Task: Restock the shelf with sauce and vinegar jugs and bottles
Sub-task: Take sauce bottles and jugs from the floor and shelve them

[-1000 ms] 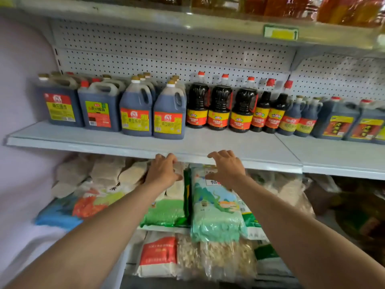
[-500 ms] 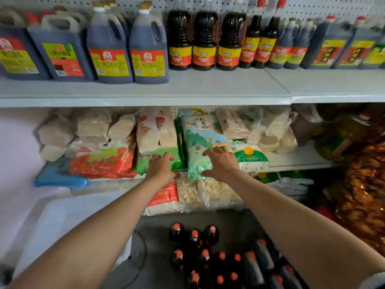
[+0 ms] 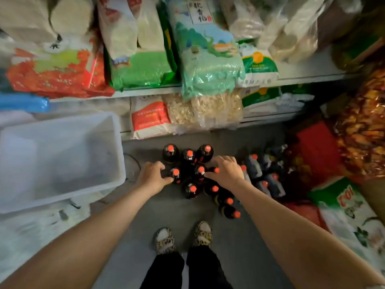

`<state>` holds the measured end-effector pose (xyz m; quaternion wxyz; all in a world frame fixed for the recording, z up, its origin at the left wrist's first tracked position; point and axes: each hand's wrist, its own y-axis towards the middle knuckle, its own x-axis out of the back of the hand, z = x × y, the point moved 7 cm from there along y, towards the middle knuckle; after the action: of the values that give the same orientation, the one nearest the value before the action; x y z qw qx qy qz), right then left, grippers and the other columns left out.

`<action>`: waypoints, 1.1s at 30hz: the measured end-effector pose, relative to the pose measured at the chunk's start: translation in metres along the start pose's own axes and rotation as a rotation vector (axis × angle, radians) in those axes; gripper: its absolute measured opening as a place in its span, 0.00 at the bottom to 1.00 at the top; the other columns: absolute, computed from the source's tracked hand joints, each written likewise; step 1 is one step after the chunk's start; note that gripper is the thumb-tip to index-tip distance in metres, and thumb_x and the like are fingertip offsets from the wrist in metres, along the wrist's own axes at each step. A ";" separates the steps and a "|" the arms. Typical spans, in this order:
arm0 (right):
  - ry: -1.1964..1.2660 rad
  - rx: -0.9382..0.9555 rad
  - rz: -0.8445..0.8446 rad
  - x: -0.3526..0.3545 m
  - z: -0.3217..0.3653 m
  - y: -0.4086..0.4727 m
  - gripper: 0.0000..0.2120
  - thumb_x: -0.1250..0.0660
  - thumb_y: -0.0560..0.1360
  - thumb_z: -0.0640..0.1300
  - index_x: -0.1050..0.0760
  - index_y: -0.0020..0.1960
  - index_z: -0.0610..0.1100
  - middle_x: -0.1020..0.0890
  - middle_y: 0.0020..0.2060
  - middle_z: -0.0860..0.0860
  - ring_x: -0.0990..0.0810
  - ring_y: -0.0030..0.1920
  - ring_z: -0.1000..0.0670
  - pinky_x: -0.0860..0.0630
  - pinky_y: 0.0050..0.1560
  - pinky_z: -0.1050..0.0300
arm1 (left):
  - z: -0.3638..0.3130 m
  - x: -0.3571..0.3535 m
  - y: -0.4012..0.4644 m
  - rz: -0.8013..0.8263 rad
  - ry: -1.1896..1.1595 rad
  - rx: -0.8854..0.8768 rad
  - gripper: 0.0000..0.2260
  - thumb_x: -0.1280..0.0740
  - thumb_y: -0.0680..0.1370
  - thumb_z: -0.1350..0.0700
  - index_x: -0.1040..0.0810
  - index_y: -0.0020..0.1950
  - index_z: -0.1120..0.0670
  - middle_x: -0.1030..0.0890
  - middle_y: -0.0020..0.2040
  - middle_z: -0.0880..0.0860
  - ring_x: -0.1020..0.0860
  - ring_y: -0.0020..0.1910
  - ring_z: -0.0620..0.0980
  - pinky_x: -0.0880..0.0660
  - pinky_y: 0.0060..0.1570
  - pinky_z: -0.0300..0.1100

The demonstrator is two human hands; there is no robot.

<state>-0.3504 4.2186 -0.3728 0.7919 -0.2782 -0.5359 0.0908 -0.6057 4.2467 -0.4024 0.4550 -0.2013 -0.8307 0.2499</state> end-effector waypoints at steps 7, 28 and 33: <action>0.352 -0.211 0.026 -0.121 -0.076 0.023 0.23 0.29 0.75 0.61 0.21 0.63 0.49 0.19 0.58 0.48 0.24 0.61 0.46 0.26 0.55 0.53 | 0.068 -0.108 0.027 0.103 -0.076 0.054 0.20 0.27 0.75 0.47 0.23 0.63 0.53 0.22 0.63 0.55 0.23 0.61 0.53 0.31 0.52 0.40; 0.995 -0.062 -0.034 -0.491 -0.201 0.188 0.15 0.24 0.73 0.50 0.19 0.58 0.47 0.21 0.63 0.51 0.25 0.67 0.53 0.30 0.71 0.44 | 0.197 -0.410 0.276 0.325 -0.502 -0.271 0.39 0.23 0.67 0.44 0.35 0.76 0.37 0.32 0.74 0.38 0.35 0.73 0.35 0.37 0.74 0.40; 1.091 0.099 -0.135 -0.507 -0.201 0.214 0.14 0.25 0.67 0.46 0.19 0.45 0.35 0.25 0.65 0.34 0.27 0.70 0.38 0.34 0.73 0.38 | 0.186 -0.424 0.300 0.469 -0.579 -0.438 0.46 0.20 0.63 0.39 0.39 0.76 0.40 0.35 0.77 0.45 0.38 0.77 0.41 0.41 0.75 0.41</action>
<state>-0.3437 4.1031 -0.9471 0.9710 -0.2123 -0.0598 -0.0925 -0.5183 4.2035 -0.9453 0.0804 -0.3981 -0.8892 0.2105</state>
